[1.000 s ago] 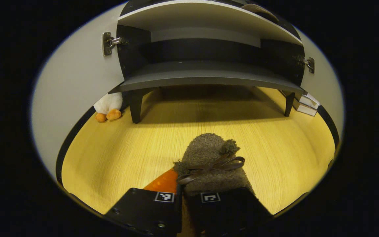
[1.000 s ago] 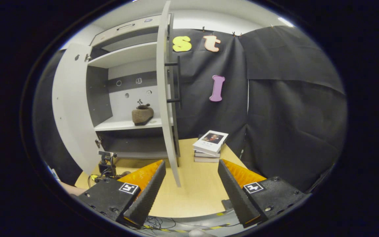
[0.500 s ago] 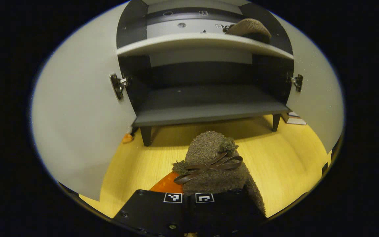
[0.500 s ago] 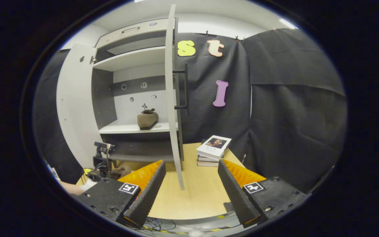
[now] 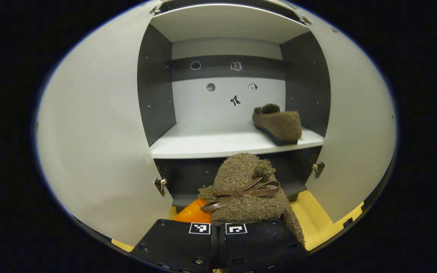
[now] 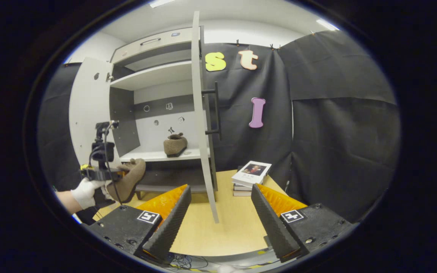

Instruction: Grab one shoe with the right hand and put it into the shoe cabinet, grab the other shoe with the left hand and put it into the shoe cabinet; then close the right door with the right hand and the left door with the left hand.

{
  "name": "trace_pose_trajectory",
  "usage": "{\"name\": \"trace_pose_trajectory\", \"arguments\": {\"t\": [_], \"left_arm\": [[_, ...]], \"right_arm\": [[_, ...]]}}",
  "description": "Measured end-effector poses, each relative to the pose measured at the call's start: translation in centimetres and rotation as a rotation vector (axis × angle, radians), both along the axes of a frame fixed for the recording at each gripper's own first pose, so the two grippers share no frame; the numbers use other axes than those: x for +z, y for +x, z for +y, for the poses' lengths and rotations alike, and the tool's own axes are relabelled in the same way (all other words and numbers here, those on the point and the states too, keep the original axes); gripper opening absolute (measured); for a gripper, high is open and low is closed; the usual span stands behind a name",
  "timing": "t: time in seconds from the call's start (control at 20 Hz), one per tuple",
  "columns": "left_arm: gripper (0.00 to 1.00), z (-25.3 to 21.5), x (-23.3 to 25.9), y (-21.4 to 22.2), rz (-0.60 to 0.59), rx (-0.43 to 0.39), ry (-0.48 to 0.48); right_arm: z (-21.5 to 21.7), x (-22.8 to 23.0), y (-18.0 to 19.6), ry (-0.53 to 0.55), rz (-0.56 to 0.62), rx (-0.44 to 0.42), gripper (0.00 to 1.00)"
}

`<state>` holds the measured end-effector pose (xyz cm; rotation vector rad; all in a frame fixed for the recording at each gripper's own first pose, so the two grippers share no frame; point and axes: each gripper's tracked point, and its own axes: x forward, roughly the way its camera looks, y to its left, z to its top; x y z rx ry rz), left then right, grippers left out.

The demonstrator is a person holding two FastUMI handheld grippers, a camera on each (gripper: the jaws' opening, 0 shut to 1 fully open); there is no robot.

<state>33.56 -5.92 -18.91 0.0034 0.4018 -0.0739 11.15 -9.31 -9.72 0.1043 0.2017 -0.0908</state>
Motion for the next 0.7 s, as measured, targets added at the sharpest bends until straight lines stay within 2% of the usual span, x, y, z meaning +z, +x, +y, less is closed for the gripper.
{"name": "trace_pose_trajectory", "arguments": {"t": [0.2,0.3,0.35,0.45,0.7], "left_arm": [[0.00,0.5,4.1,6.6,-0.054,0.032,0.021],[0.00,1.1,5.7,7.1,-0.061,0.036,0.019],[0.00,0.3,6.0,10.1,-0.071,0.036,0.024],[0.00,0.2,7.5,13.1,-0.075,0.039,0.036],[0.00,0.3,8.1,19.9,-0.064,0.060,0.076]], "right_arm": [[-0.2,0.4,0.9,0.008,-0.012,0.007,0.99],[-0.6,0.5,1.2,0.008,-0.016,0.004,0.98],[-0.8,0.5,1.4,0.009,-0.017,0.003,0.98],[-1.4,0.3,1.7,0.004,-0.014,-0.002,1.00],[-2.0,0.0,2.6,-0.016,-0.002,-0.012,0.98]]}}
